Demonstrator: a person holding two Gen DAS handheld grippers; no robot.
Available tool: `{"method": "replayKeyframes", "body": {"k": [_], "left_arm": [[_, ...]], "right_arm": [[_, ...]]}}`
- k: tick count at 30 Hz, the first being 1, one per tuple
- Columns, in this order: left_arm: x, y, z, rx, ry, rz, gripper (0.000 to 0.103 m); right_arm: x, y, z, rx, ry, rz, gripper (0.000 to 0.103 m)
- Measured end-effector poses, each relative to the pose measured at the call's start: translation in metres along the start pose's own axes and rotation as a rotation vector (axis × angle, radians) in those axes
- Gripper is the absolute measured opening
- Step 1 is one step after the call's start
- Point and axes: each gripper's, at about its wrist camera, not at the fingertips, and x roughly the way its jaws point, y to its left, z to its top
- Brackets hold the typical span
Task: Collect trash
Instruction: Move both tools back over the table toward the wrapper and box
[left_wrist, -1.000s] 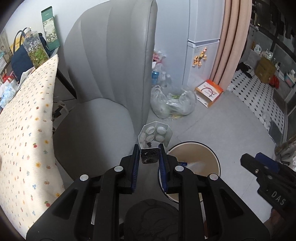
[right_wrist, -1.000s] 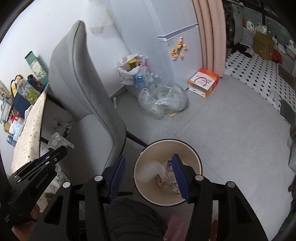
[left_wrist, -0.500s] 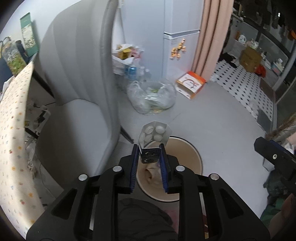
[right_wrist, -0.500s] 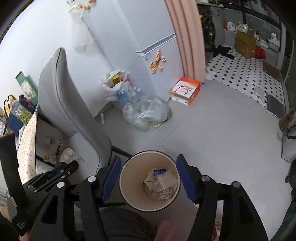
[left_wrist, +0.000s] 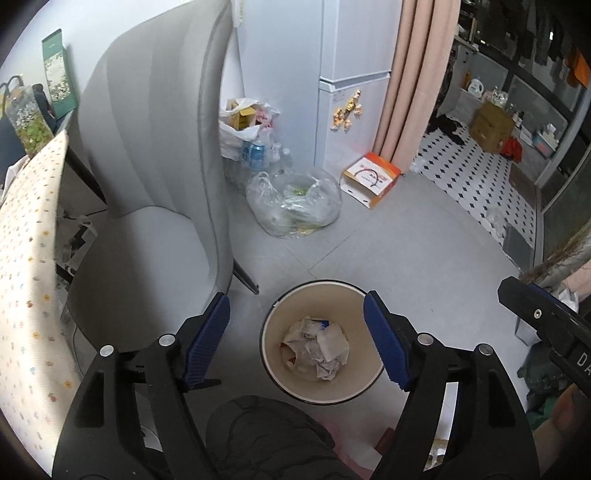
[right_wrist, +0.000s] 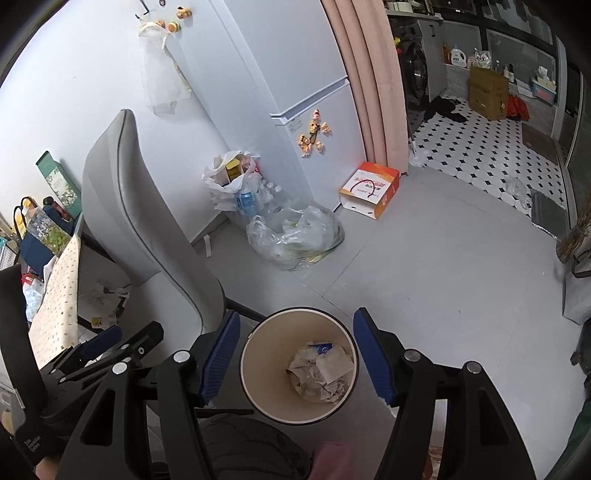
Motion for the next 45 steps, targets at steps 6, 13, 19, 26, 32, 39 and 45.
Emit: {"method": "replayKeyframes", "body": {"k": [6, 13, 19, 26, 32, 39, 45], "left_arm": [[-0.029, 0.024, 0.000, -0.042, -0.064, 0.046, 0.092], [-0.068, 0.075, -0.007, -0.131, -0.123, 0.111, 0.097], [-0.103, 0.125, -0.022, -0.224, -0.173, 0.155, 0.097], [-0.141, 0.186, -0.046, -0.327, -0.229, 0.204, 0.097], [-0.174, 0.238, -0.075, -0.423, -0.271, 0.255, 0.097], [-0.201, 0.290, -0.112, -0.533, -0.300, 0.297, 0.097], [-0.220, 0.328, -0.144, -0.613, -0.317, 0.331, 0.097]], "right_arm": [[-0.014, 0.024, 0.000, -0.044, -0.029, 0.008, 0.077], [-0.036, 0.072, -0.001, -0.129, -0.069, 0.046, 0.093], [-0.053, 0.126, -0.009, -0.220, -0.085, 0.094, 0.095], [-0.077, 0.195, -0.029, -0.329, -0.096, 0.166, 0.095], [-0.089, 0.251, -0.054, -0.426, -0.089, 0.225, 0.095], [-0.104, 0.310, -0.087, -0.533, -0.083, 0.276, 0.095], [-0.114, 0.351, -0.115, -0.610, -0.076, 0.318, 0.095]]}}
